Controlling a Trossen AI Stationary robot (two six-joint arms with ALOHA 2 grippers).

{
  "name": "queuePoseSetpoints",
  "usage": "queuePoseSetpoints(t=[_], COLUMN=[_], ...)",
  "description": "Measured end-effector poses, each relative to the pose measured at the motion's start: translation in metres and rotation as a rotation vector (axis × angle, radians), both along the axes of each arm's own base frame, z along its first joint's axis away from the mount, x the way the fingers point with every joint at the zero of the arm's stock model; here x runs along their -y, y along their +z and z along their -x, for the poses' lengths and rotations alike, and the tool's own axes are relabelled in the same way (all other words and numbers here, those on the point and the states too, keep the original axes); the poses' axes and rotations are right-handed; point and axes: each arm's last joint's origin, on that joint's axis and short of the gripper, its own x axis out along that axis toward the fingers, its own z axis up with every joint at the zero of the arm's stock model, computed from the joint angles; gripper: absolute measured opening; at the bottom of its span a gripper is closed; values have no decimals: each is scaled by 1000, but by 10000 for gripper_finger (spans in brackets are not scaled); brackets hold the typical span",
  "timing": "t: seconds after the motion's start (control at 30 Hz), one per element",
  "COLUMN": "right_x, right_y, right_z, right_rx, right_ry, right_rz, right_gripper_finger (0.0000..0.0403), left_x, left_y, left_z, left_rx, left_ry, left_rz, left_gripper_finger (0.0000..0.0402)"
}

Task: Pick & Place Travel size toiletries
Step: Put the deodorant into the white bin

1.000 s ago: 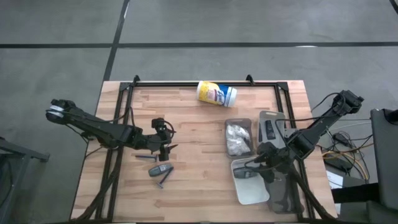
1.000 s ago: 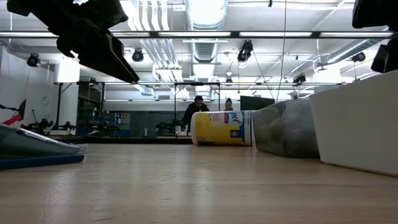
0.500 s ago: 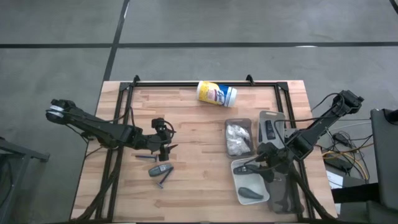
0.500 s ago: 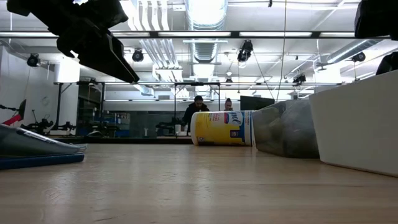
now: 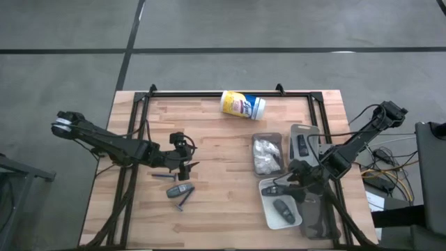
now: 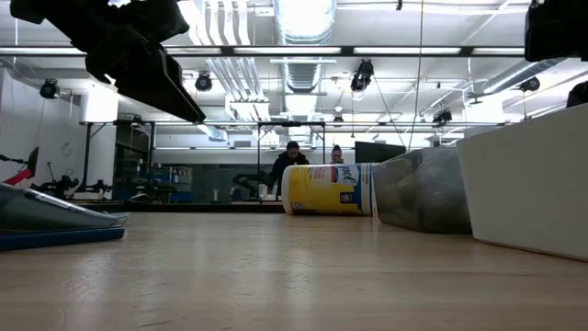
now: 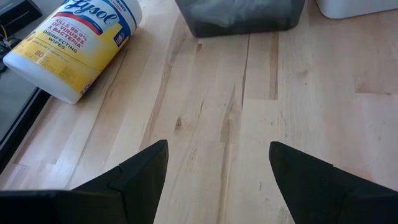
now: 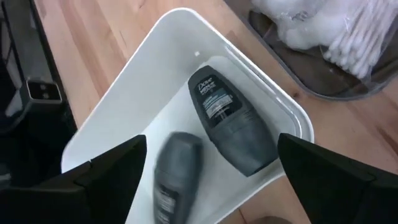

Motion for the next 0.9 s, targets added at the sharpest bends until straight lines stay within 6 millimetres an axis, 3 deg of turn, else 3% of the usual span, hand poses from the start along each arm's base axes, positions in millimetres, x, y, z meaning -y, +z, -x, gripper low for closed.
queuePoseSetpoints(t=[0.13,0.53,0.9], right_x=[2,-10,-3], right_y=[0,22,25], right_z=[-2,-26,-31], right_rx=[68,729,800], right_ry=[-23,241,283], right_rz=[77,424,574], right_gripper_finger=[361,327,291], left_x=[0,1,8], left_y=[0,0,-3], left_z=[0,0,1], left_rx=[4,9,-46], left_ry=[8,11,-138], left_rz=[11,52,291], left_gripper_finger=[284,284,284])
